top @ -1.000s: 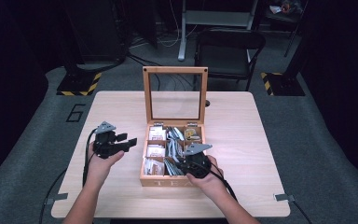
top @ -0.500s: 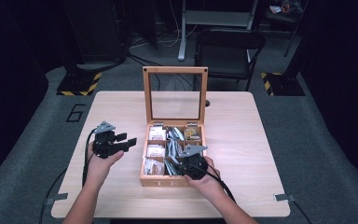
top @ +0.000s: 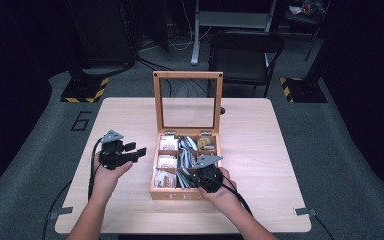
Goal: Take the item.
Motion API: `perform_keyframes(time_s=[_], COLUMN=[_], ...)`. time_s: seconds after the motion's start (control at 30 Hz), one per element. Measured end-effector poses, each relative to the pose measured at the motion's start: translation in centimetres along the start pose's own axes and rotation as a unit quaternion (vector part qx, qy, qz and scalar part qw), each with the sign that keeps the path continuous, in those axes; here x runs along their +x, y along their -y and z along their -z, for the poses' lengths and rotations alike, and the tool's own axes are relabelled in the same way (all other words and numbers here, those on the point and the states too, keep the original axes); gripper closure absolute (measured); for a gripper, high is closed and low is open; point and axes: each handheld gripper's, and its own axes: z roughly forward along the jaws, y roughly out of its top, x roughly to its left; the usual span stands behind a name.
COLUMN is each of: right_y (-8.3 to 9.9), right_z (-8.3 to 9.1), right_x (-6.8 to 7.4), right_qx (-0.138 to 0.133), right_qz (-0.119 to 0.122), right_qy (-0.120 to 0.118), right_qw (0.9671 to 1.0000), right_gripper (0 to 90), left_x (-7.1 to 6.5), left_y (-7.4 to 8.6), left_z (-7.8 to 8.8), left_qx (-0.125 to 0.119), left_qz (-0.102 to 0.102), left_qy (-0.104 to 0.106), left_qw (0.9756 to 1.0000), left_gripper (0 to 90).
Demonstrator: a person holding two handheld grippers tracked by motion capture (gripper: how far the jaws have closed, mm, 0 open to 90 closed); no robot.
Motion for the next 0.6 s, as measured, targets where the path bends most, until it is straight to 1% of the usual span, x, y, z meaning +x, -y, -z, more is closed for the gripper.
perform_keyframes(time_s=[0.07, 0.1, 0.17, 0.27, 0.33, 0.43, 0.47, 0.57, 0.6], right_y=[-0.1, -0.3, -0.5, -1.1, -1.4, -1.7, -1.8, -2.1, -2.3], right_z=[0.2, 0.4, 0.8, 1.7, 2.3, 2.9, 3.1, 3.7, 4.0], right_x=[0.0, -0.1, -0.1, -0.2, -0.3, -0.5, -0.6, -0.5, -0.5], right_qx=[-0.003, -0.006, -0.011, -0.027, -0.033, -0.037, -0.04, -0.047, -0.051], right_qz=[-0.001, 0.004, 0.001, -0.003, -0.008, -0.016, -0.013, -0.018, -0.014], right_qy=[-0.001, -0.003, -0.006, -0.012, -0.021, -0.025, -0.028, -0.03, -0.029], right_qw=[1.0, 1.0, 0.9999, 0.9996, 0.9992, 0.9989, 0.9987, 0.9983, 0.9982], right_gripper=[89.4, 89.5, 89.5, 89.5, 89.5, 89.4, 89.4, 89.4, 89.4], left_x=[0.0, 0.0, 0.0, -0.1, -0.1, -0.2, -0.2, -0.1, -0.1], left_y=[0.0, 0.0, 0.0, 0.0, 0.0, 0.0, 0.0, 0.0, 0.0], left_z=[0.0, 0.0, 0.0, 0.0, 0.0, 0.0, 0.0, 0.0, 0.0], left_qx=[0.0, 0.0, 0.0, -0.001, -0.001, -0.001, -0.001, -0.002, -0.001], left_qz=[0.0, 0.0, 0.0, 0.002, 0.002, 0.001, 0.001, 0.002, 0.002], left_qy=[0.0, 0.0, 0.0, 0.0, 0.0, 0.0, 0.0, -0.001, -0.001], left_qw=[1.0, 1.0, 1.0, 1.0, 1.0, 1.0, 1.0, 1.0, 1.0], left_gripper=[44.6, 44.6, 44.6, 44.6, 44.6, 44.6, 44.6, 44.6, 44.6])
